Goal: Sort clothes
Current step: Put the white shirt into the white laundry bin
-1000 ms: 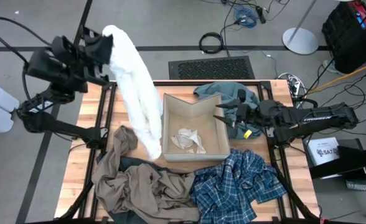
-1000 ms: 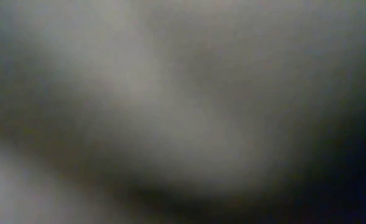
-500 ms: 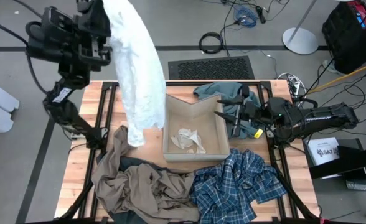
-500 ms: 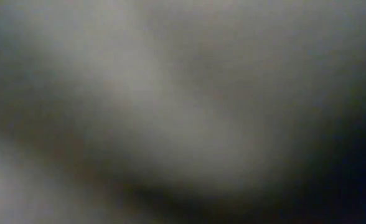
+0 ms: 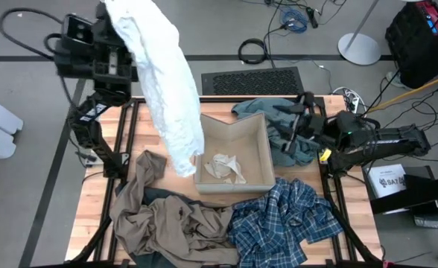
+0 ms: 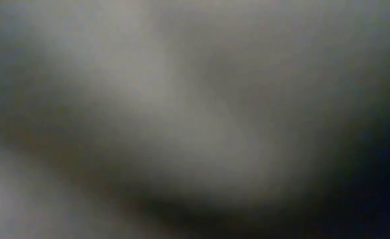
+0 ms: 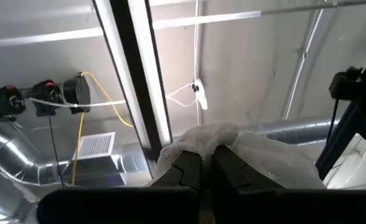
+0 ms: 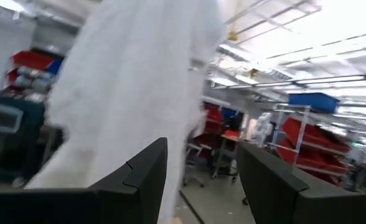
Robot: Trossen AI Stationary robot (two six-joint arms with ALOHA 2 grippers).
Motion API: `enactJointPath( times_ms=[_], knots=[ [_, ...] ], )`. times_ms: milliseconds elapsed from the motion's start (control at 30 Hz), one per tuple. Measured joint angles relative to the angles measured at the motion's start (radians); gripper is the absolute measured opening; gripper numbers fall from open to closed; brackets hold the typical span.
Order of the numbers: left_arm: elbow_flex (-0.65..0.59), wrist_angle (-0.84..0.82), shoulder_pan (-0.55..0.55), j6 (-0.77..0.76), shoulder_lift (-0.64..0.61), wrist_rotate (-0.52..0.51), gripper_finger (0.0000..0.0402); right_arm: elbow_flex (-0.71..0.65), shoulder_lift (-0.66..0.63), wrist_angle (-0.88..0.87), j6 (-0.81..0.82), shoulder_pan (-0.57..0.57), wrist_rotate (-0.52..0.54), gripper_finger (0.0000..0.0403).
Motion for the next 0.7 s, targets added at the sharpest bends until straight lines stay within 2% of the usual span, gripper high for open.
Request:
enactJointPath(
  times_ms=[67, 167, 300, 400, 500, 600, 700],
  knots=[
    [0.000, -0.011, -0.001, -0.043, 0.018, 0.000, 0.0012, 0.000, -0.013, -0.014, 0.071, -0.013, 0.006, 0.0180],
    [-0.003, -0.026, -0.005, -0.115, 0.044, 0.000, 0.0012, 0.000, -0.014, -0.127, 0.203, -0.035, -0.036, 0.0180],
    [-0.003, -0.025, -0.013, -0.125, 0.051, 0.000, 0.0012, 0.000, 0.053, -0.226, 0.304, -0.044, -0.059, 0.0180],
    [-0.002, -0.024, -0.013, -0.127, 0.051, 0.000, 0.0012, 0.000, 0.128, -0.196, 0.292, -0.045, -0.052, 0.0181],
    [-0.002, -0.053, -0.013, -0.127, 0.044, 0.014, 0.0012, 0.000, 0.204, -0.172, 0.207, -0.053, -0.051, 0.0185],
    [-0.002, -0.088, -0.013, -0.127, 0.032, 0.026, 0.0012, 0.002, 0.275, -0.111, 0.152, -0.079, -0.048, 0.0201],
    [-0.002, -0.104, -0.013, -0.127, 0.029, 0.027, 0.0012, 0.049, 0.349, -0.122, 0.169, -0.106, -0.058, 0.0227]
  ],
)
